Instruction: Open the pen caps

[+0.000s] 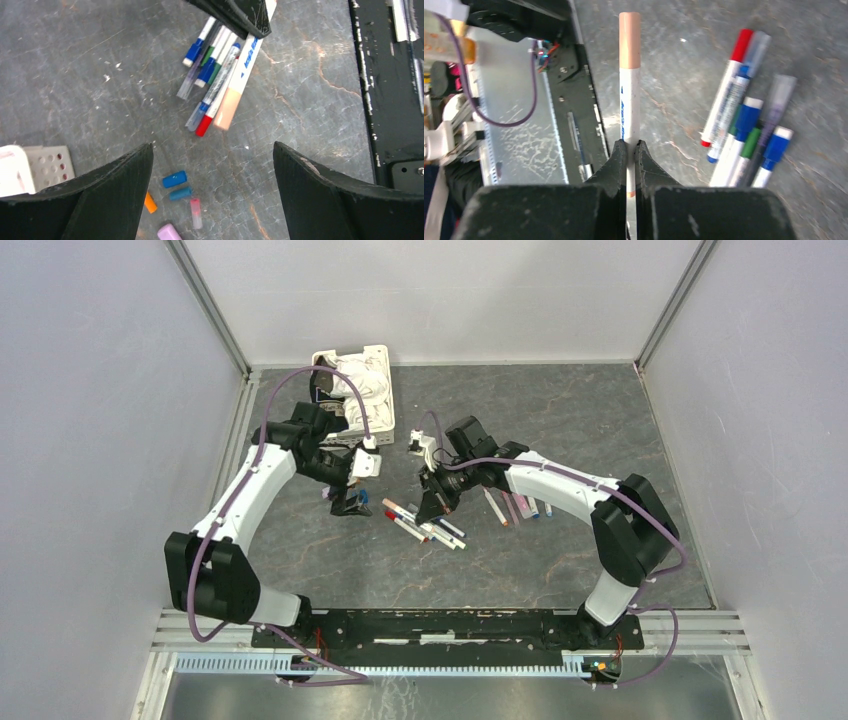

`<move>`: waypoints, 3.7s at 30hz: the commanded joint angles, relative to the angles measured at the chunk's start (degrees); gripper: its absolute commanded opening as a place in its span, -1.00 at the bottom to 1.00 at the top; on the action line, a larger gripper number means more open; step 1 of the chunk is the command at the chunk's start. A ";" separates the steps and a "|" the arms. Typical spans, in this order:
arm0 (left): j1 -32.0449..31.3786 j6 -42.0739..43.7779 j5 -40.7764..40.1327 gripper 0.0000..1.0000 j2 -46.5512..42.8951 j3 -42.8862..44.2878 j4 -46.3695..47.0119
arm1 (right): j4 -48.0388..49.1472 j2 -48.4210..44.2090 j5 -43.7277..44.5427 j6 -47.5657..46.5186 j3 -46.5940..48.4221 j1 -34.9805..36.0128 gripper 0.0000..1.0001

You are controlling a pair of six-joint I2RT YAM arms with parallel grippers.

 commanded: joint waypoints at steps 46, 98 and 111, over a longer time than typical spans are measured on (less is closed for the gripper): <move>3.20 8.22 -17.66 -0.96 5.72 3.86 -2.62 | 0.67 6.82 -5.61 5.76 1.77 0.99 -1.00; 5.46 -26.92 -6.88 1.00 8.62 15.30 10.31 | 2.71 -3.46 49.08 7.53 -14.08 -13.02 -0.64; 5.47 -29.55 -5.17 1.00 2.46 17.54 9.82 | 1.72 -6.92 51.70 8.00 -13.21 -11.13 -0.46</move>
